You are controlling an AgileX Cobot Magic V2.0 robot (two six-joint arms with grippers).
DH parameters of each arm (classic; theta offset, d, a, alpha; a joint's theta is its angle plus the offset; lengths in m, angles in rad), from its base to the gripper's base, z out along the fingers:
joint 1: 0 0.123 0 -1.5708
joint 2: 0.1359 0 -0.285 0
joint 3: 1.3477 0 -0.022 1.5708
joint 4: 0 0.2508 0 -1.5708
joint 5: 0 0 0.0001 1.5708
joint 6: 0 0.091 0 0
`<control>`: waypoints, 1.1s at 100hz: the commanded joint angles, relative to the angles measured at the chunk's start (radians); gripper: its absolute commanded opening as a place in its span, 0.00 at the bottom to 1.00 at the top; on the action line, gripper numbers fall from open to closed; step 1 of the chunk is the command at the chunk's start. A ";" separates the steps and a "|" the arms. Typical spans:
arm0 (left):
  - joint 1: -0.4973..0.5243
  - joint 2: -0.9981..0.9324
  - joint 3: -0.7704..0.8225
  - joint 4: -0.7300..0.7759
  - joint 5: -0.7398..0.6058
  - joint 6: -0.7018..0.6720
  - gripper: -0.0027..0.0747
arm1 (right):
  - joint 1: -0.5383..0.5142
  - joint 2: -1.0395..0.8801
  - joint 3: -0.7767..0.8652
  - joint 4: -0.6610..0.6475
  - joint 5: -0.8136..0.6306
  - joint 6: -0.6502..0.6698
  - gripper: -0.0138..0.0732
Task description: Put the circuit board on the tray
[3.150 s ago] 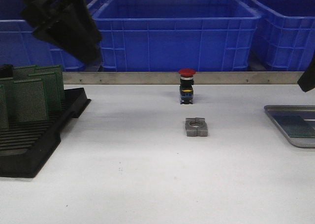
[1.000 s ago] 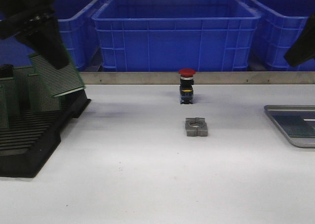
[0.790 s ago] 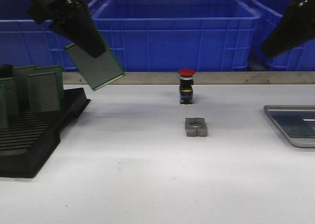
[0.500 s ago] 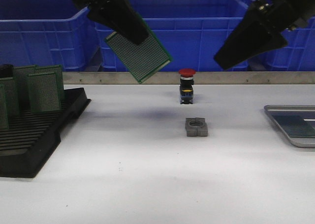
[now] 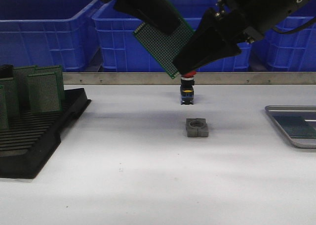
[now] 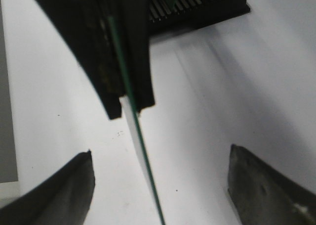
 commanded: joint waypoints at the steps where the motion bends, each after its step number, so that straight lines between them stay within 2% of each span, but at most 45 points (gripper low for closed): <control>1: -0.007 -0.060 -0.031 -0.074 0.063 -0.011 0.01 | 0.001 -0.018 -0.024 0.071 -0.001 -0.023 0.69; 19: -0.007 -0.060 -0.031 -0.074 0.063 -0.011 0.01 | 0.001 -0.013 -0.024 0.081 0.001 -0.023 0.28; 32: -0.007 -0.060 -0.031 -0.074 0.063 -0.011 0.01 | 0.001 -0.013 -0.024 0.089 0.005 -0.023 0.07; 43: -0.007 -0.060 -0.031 -0.074 0.063 -0.011 0.01 | 0.001 -0.013 -0.024 0.089 0.009 -0.023 0.08; 50: -0.007 -0.060 -0.031 -0.074 0.063 -0.011 0.08 | 0.001 -0.013 -0.024 0.089 0.009 -0.023 0.08; 57: -0.007 -0.060 -0.031 -0.074 0.063 -0.011 0.22 | 0.001 -0.013 -0.024 0.089 0.011 -0.022 0.08; 69: -0.006 -0.060 -0.036 -0.074 0.046 -0.011 0.57 | 0.001 -0.012 -0.024 0.089 0.029 -0.004 0.08; 76: -0.001 -0.060 -0.050 -0.070 0.022 -0.011 0.70 | 0.001 -0.012 -0.024 0.089 0.043 0.030 0.08; 82: 0.001 -0.060 -0.065 -0.064 -0.002 -0.011 0.73 | 0.000 -0.012 -0.024 0.089 0.048 0.079 0.08; 94: 0.017 -0.060 -0.098 -0.066 -0.027 -0.011 0.72 | -0.022 -0.011 -0.023 0.089 0.051 0.202 0.08; 110: 0.041 -0.060 -0.115 -0.066 -0.036 -0.011 0.71 | -0.104 0.002 -0.010 0.080 0.057 0.304 0.08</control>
